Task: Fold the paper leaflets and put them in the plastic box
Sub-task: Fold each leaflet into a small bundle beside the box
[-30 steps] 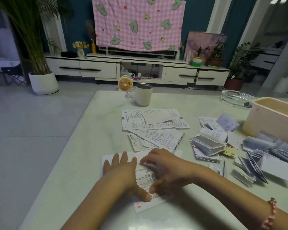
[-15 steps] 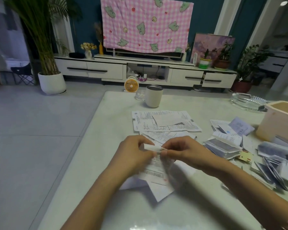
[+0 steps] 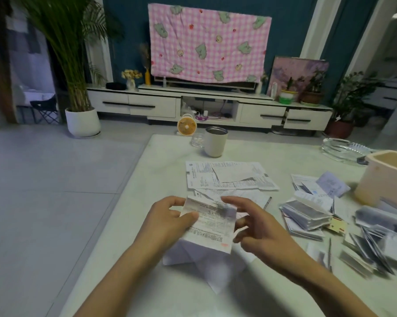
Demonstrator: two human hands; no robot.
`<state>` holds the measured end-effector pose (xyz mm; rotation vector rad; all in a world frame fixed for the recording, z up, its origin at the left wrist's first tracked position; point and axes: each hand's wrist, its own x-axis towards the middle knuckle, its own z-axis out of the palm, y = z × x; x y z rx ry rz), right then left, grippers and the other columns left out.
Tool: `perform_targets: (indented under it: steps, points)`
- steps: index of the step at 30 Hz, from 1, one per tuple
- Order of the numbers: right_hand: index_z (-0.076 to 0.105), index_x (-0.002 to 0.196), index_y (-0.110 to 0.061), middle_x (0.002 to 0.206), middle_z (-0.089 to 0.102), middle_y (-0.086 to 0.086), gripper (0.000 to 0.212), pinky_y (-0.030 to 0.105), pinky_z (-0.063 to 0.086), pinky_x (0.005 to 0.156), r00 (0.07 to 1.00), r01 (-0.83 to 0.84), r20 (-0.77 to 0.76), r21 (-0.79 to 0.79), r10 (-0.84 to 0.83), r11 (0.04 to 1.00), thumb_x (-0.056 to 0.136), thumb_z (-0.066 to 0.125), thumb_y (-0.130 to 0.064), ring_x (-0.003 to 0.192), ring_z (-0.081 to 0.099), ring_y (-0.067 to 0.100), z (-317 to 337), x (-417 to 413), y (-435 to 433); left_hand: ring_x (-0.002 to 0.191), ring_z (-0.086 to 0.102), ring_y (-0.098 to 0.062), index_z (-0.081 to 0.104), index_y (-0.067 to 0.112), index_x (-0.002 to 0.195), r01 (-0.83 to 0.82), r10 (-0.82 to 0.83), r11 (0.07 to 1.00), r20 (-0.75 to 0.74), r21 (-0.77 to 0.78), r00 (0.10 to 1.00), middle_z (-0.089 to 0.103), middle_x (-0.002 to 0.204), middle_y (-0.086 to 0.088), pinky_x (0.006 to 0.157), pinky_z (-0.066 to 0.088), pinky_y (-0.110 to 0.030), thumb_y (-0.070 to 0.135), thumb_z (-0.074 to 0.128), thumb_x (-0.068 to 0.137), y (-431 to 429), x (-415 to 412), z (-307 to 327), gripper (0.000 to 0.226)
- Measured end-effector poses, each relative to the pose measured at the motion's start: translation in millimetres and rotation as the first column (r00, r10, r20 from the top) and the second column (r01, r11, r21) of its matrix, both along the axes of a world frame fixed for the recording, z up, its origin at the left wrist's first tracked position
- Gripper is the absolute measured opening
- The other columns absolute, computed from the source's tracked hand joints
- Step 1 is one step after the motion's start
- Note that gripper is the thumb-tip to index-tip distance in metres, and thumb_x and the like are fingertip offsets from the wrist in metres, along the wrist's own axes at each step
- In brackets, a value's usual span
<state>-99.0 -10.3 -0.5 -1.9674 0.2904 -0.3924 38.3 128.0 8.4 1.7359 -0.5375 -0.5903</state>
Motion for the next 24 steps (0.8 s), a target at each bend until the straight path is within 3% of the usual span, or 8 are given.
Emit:
perform_targets:
  steps: [3, 5, 10, 14, 19, 21, 24]
  points:
    - [0.052, 0.113, -0.043, 0.118, 0.051, -0.014, 0.053, 0.014, 0.045, 0.078, 1.0, 0.01, 0.024, -0.279, -0.003, 0.96, 0.076, 0.046, -0.007, 0.09, 0.054, 0.004, 2, 2, 2, 0.06, 0.068, -0.011, 0.062, 0.016, 0.099, 0.019, -0.016, 1.0, -0.1, 0.024, 0.995, 0.074, 0.079, -0.004, 0.055, 0.053, -0.018, 0.01, 0.066, 0.085, 7, 0, 0, 0.016]
    - [0.058, 0.106, -0.04, 0.112, 0.054, -0.014, 0.042, 0.011, 0.043, 0.076, 0.998, 0.021, 0.07, -0.322, 0.001, 0.947, 0.082, 0.048, -0.007, 0.088, 0.055, 0.004, 7, 4, 3, 0.067, 0.067, -0.017, 0.063, 0.013, 0.103, 0.032, -0.026, 0.999, -0.15, 0.035, 0.988, 0.074, 0.086, -0.008, 0.056, 0.053, -0.018, 0.01, 0.065, 0.085, 11, -2, 1, 0.018]
    - [0.07, 0.096, -0.027, 0.105, 0.06, -0.011, 0.037, 0.012, 0.044, 0.076, 0.999, -0.047, 0.006, -0.236, 0.05, 0.971, 0.086, 0.053, 0.004, 0.09, 0.055, -0.001, 12, 5, 4, 0.071, 0.068, -0.019, 0.062, 0.013, 0.106, 0.031, -0.02, 0.998, -0.172, 0.062, 0.985, 0.073, 0.091, -0.013, 0.055, 0.054, -0.018, 0.008, 0.062, 0.087, 19, -2, 3, 0.019]
    - [0.071, 0.095, -0.027, 0.101, 0.064, -0.01, 0.025, 0.016, 0.047, 0.076, 0.998, -0.048, 0.025, -0.253, 0.057, 0.966, 0.084, 0.065, -0.006, 0.093, 0.058, 0.002, 11, 10, 3, 0.082, 0.068, -0.023, 0.063, 0.016, 0.104, 0.061, -0.047, 0.995, -0.177, 0.075, 0.983, 0.073, 0.094, -0.011, 0.071, 0.056, -0.027, 0.01, 0.061, 0.088, 21, -5, 0, 0.017]
    - [0.071, 0.095, -0.021, 0.102, 0.07, -0.008, 0.036, 0.02, 0.05, 0.075, 0.993, -0.101, 0.06, 0.06, 0.097, 0.993, 0.073, 0.055, 0.003, 0.09, 0.062, 0.008, 21, 10, -8, 0.092, 0.07, -0.025, 0.064, 0.017, 0.101, 0.085, -0.067, 0.994, -0.238, 0.065, 0.969, 0.074, 0.093, -0.008, 0.079, 0.058, -0.035, 0.011, 0.057, 0.091, 23, -6, -3, 0.013]
    - [0.07, 0.096, -0.022, 0.101, 0.07, -0.008, 0.041, 0.019, 0.047, 0.071, 0.99, -0.14, 0.037, 0.065, 0.138, 0.988, 0.067, 0.05, 0.001, 0.088, 0.061, 0.005, 23, 10, -11, 0.092, 0.07, -0.025, 0.064, 0.017, 0.102, 0.093, -0.076, 0.994, -0.248, 0.059, 0.966, 0.074, 0.093, -0.008, 0.08, 0.058, -0.036, 0.01, 0.057, 0.092, 23, -5, -3, 0.014]
    - [0.069, 0.098, -0.025, 0.099, 0.069, -0.013, 0.03, 0.02, 0.049, 0.075, 0.983, -0.181, -0.003, -0.04, 0.181, 0.983, 0.075, 0.056, -0.011, 0.088, 0.061, 0.004, 19, 12, -9, 0.092, 0.07, -0.026, 0.064, 0.015, 0.103, 0.127, -0.108, 0.991, -0.289, 0.049, 0.951, 0.074, 0.092, -0.009, 0.074, 0.059, -0.032, 0.009, 0.056, 0.092, 22, -5, -5, 0.015]
